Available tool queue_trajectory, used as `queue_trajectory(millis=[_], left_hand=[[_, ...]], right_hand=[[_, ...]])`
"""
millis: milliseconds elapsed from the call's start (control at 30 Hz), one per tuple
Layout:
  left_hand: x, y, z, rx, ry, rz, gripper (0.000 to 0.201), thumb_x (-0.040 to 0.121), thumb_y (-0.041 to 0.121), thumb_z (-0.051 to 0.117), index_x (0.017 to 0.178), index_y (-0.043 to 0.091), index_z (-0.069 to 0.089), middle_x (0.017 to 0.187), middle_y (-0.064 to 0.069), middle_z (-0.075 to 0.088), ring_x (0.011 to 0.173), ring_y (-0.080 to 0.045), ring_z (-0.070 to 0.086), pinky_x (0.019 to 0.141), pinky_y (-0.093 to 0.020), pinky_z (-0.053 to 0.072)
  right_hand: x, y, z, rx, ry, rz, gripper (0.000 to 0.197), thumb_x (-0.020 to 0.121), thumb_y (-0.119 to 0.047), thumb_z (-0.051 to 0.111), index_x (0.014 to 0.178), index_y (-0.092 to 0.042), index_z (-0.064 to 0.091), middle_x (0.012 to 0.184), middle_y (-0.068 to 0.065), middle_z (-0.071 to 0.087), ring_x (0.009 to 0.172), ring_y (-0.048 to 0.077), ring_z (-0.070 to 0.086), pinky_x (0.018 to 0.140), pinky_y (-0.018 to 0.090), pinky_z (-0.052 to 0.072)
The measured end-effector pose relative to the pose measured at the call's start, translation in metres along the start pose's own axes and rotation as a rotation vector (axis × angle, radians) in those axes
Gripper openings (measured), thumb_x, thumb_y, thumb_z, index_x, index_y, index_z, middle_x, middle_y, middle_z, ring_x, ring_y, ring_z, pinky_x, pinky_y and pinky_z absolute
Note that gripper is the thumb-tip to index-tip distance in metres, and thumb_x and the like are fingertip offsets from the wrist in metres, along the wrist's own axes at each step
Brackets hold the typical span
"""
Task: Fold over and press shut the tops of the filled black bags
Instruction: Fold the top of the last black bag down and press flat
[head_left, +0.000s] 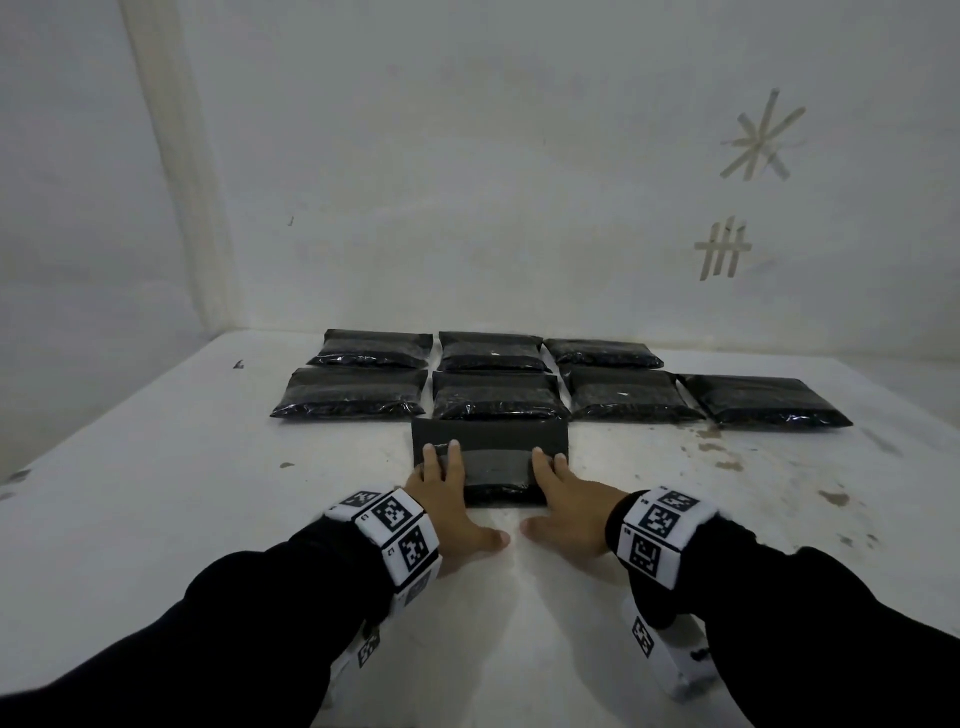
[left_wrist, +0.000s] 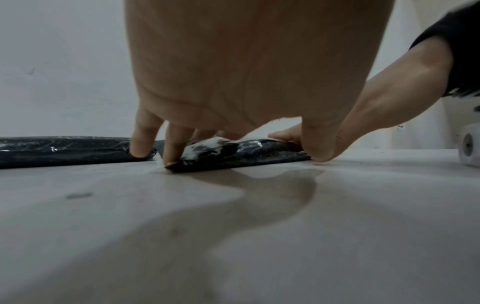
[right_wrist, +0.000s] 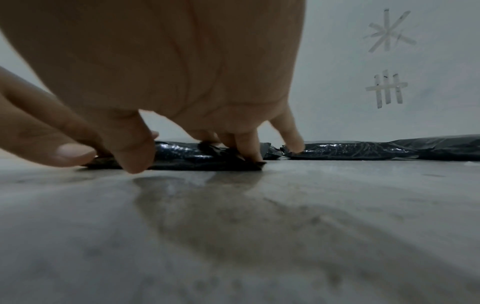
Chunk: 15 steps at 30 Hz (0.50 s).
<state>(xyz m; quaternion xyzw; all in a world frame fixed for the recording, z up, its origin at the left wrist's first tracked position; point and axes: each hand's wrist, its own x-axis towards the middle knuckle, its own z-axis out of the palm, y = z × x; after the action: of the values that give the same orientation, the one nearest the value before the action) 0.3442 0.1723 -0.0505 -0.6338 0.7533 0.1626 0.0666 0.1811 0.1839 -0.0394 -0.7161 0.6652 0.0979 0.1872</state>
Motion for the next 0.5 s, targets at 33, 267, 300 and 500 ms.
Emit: queue_trajectory(millis=[33,267,300,500], left_hand=[[0.001,-0.0002,0.0009,0.042,-0.001,0.01,0.112,0.079,0.072,0.048,0.148,0.016,-0.021,0.155,-0.011,-0.024,0.146,-0.03,0.003,0.118,-0.045,0.014],[0.0042,-0.0015,0.0074,0.295,0.039,0.013,0.111,0.069,0.09,0.022,0.15,0.024,-0.011,0.157,-0.004,-0.02,0.146,-0.03,-0.006,0.113,-0.056,-0.002],[0.005,-0.0011,0.0077,0.334,0.061,0.017,0.113,0.067,0.091,0.021,0.15,0.022,-0.01,0.157,-0.005,-0.02,0.145,-0.03,-0.012,0.111,-0.058,-0.006],[0.0065,-0.0004,0.0063,0.205,0.025,0.117,0.117,0.072,0.084,0.038,0.148,0.017,-0.02,0.156,-0.009,-0.021,0.146,-0.027,-0.012,0.119,-0.046,0.002]], right_hand=[[0.0007,-0.0005,0.0009,-0.052,-0.004,0.011,0.087,0.094,-0.052,0.041,0.148,-0.021,-0.02,0.158,0.011,-0.015,0.142,0.03,0.024,0.117,0.045,0.019],[0.0042,-0.0043,0.0042,-0.344,0.117,-0.024,0.075,0.096,-0.052,0.031,0.152,-0.014,-0.002,0.156,0.009,-0.022,0.145,0.028,-0.016,0.115,0.053,-0.002],[0.0044,-0.0046,0.0042,-0.295,0.118,-0.05,0.074,0.098,-0.047,0.033,0.151,-0.012,-0.004,0.157,0.009,-0.019,0.146,0.026,-0.014,0.117,0.048,-0.001],[0.0052,-0.0062,0.0046,-0.205,0.069,-0.078,0.076,0.096,-0.039,0.039,0.149,-0.027,-0.015,0.158,0.01,-0.012,0.147,0.028,-0.001,0.117,0.046,0.015]])
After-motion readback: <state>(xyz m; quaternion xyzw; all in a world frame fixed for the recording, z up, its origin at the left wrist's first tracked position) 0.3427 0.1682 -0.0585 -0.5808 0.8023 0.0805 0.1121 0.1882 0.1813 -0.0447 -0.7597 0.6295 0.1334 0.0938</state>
